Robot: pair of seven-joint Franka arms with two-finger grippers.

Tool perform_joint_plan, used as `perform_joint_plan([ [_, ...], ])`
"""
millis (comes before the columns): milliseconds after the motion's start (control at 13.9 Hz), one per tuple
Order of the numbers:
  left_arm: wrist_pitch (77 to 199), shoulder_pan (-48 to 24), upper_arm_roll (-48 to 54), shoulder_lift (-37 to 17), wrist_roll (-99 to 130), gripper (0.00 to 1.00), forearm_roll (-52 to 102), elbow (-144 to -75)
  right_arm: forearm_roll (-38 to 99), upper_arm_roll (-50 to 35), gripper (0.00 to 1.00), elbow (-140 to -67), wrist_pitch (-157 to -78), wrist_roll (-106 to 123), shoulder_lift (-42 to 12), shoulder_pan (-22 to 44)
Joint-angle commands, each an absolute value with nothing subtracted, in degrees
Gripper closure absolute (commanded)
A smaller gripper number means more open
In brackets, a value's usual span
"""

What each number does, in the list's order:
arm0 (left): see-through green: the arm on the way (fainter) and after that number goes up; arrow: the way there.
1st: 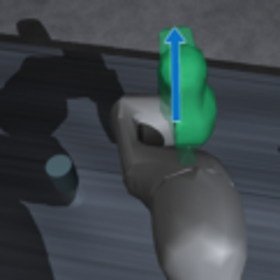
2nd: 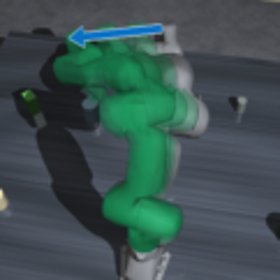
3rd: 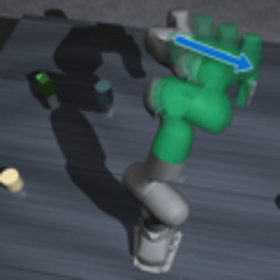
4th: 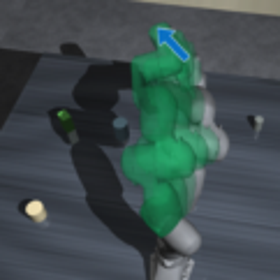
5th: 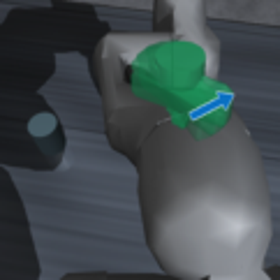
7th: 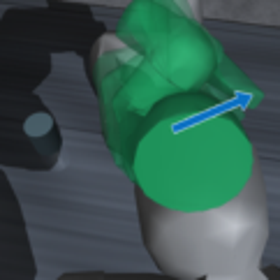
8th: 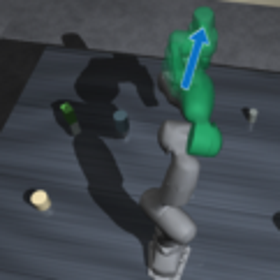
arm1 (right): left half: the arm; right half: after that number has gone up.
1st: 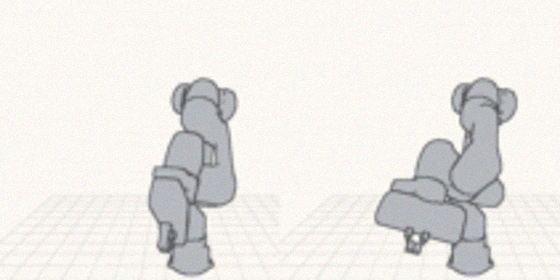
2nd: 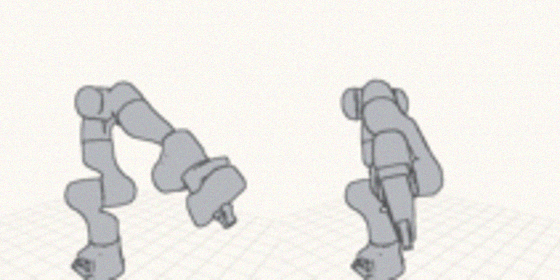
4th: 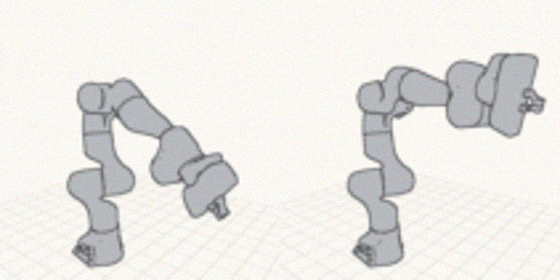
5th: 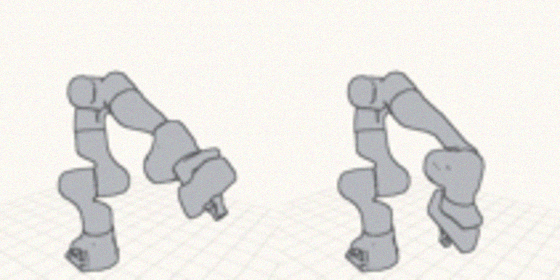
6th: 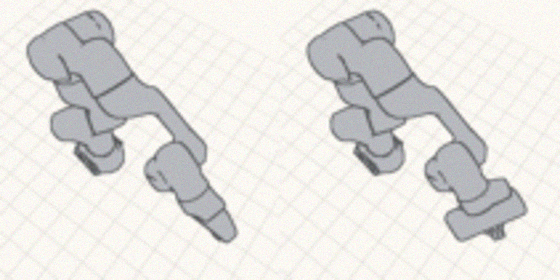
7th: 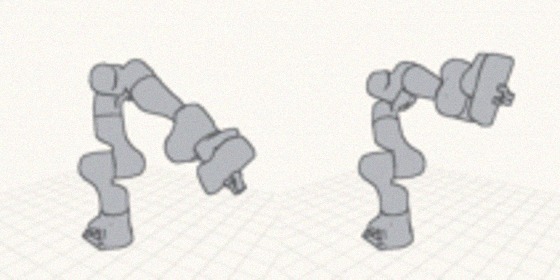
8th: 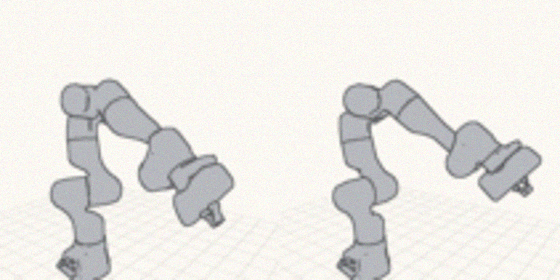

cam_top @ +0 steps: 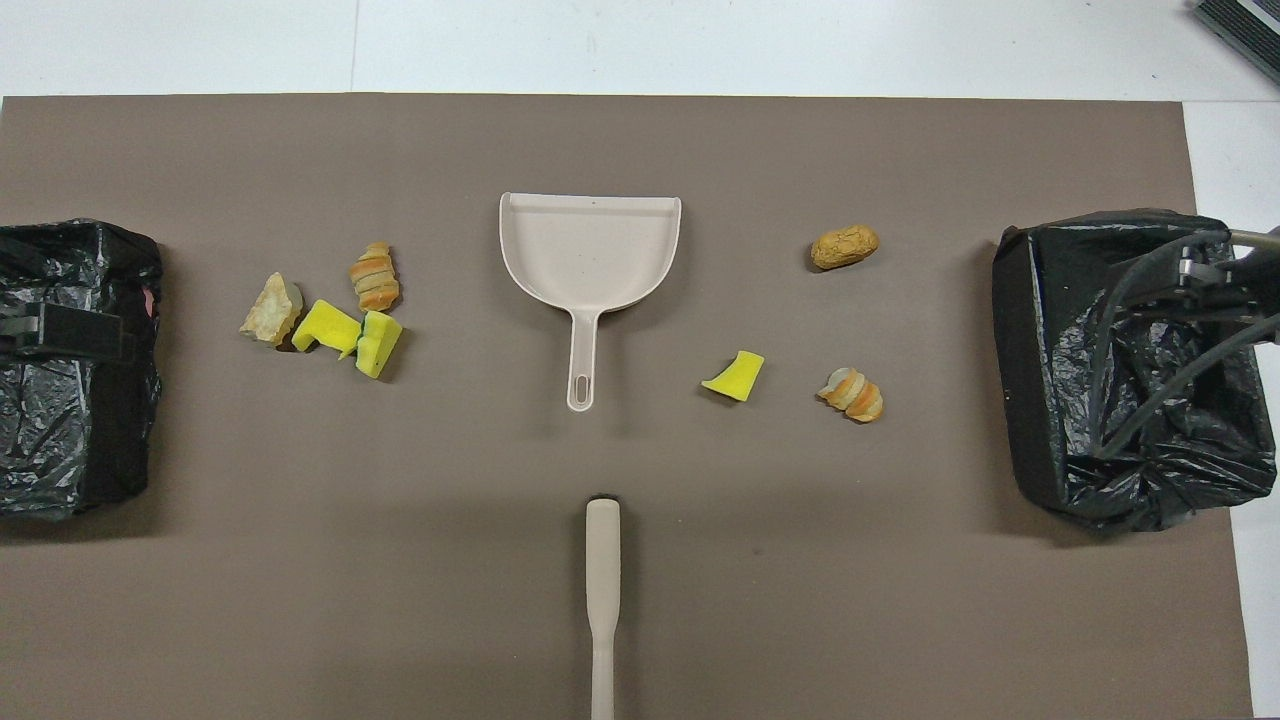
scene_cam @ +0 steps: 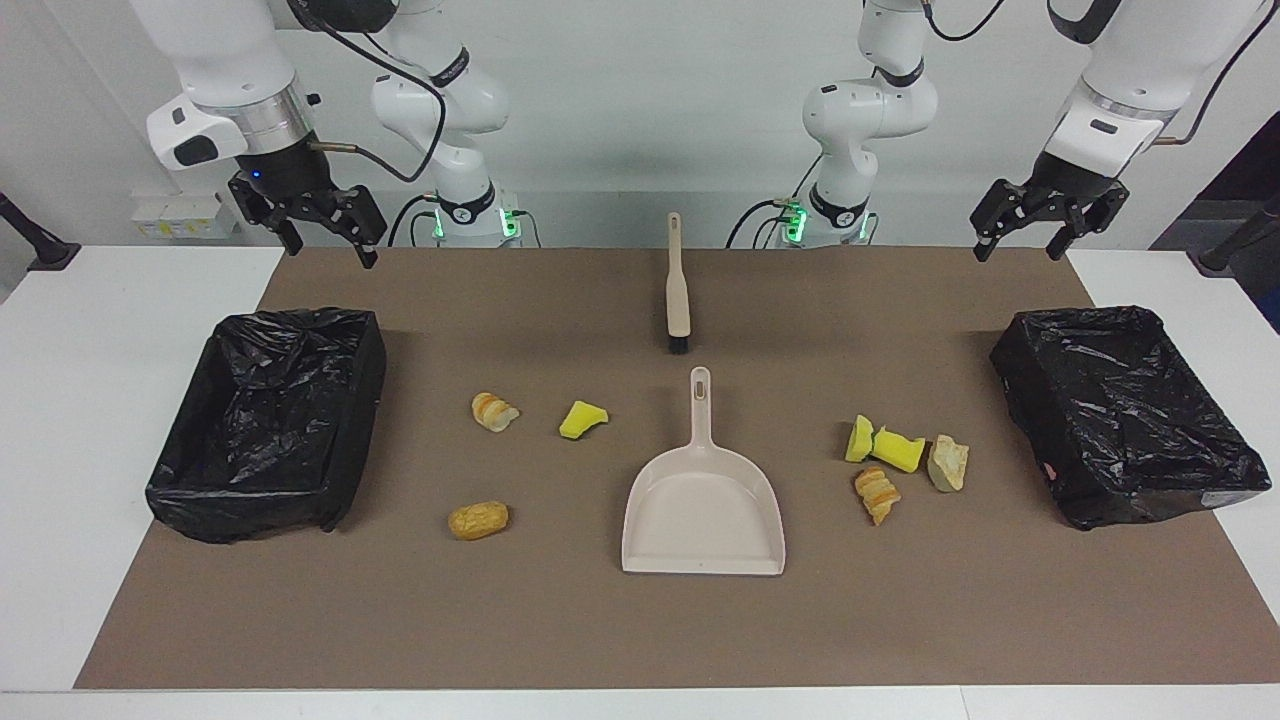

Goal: Sweep and dump trash in bin

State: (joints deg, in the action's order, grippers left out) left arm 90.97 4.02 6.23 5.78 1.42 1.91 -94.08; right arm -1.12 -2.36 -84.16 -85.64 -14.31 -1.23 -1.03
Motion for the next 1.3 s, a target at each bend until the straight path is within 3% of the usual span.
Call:
perform_joint_plan([
  [0, 90.62, 4.22, 6.06, 6.68, 1.49, 0.00, 2.81, -95.10, -0.53, -2.64, 0.00, -84.46, -86.39, -12.57, -0.70, -1.58],
  [794, 90.53, 3.52, 6.06, 6.94, 1.58, 0.00, 2.90, -96.23, -0.18, -2.46, 0.00, -85.69, -85.78, -12.48, 0.17, -1.58],
  [1227, 92.72, -1.83, 6.24, 12.82, 2.02, 0.00, 2.99, -107.91, -0.18, -2.02, 0.00, -87.01, -86.39, -12.66, 0.70, -2.02],
])
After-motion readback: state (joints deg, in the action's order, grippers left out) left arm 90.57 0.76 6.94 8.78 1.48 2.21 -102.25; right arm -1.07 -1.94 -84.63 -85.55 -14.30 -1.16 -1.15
